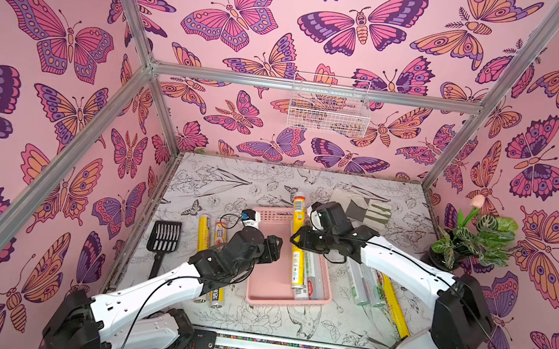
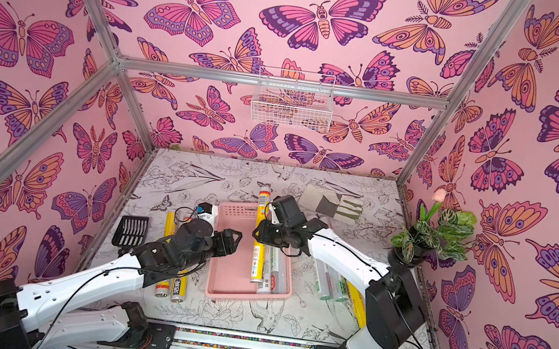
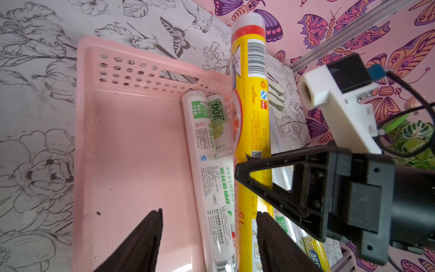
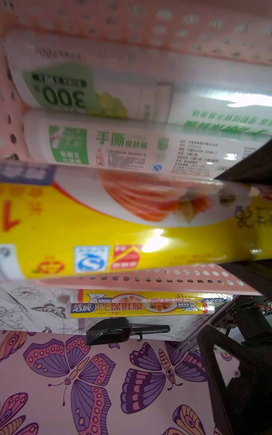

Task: Put the plastic wrap into the basket
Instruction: Place the plastic wrap in the basket.

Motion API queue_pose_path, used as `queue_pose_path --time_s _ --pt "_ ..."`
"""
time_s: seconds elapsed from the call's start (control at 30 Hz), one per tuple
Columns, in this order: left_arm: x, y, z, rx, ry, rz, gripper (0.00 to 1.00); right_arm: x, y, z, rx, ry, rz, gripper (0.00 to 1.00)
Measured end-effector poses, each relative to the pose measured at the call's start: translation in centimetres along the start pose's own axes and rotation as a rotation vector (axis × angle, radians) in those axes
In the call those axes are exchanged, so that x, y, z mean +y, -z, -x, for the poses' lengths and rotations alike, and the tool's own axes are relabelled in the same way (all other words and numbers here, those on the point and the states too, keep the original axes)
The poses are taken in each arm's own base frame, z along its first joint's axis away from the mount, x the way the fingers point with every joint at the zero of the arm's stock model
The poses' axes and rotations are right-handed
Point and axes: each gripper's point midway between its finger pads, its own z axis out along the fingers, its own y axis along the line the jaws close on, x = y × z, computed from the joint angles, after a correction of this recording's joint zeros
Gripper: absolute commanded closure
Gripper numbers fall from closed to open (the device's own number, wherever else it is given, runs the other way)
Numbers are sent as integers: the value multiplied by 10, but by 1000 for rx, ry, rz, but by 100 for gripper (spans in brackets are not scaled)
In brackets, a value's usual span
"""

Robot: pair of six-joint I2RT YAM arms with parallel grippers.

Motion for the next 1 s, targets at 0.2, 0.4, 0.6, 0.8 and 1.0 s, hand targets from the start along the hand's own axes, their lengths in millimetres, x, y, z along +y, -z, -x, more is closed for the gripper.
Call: queue_pose_path --time_s 0.2,0.4,0.6,0.8,1.0 --pt "10 0 -3 7 21 22 32 4 -26 -18 76 2 -5 75" --pt "16 -9 -12 47 20 46 31 10 -36 -28 114 -5 -16 75" --pt "21 -17 -22 86 22 70 33 1 -49 -34 157 -25 -55 75" --pt "20 -17 -21 83 28 67 33 -9 -58 -42 196 -52 -97 73" --pt "18 -17 -18 79 32 63 33 -19 -63 -42 196 -63 -153 66"
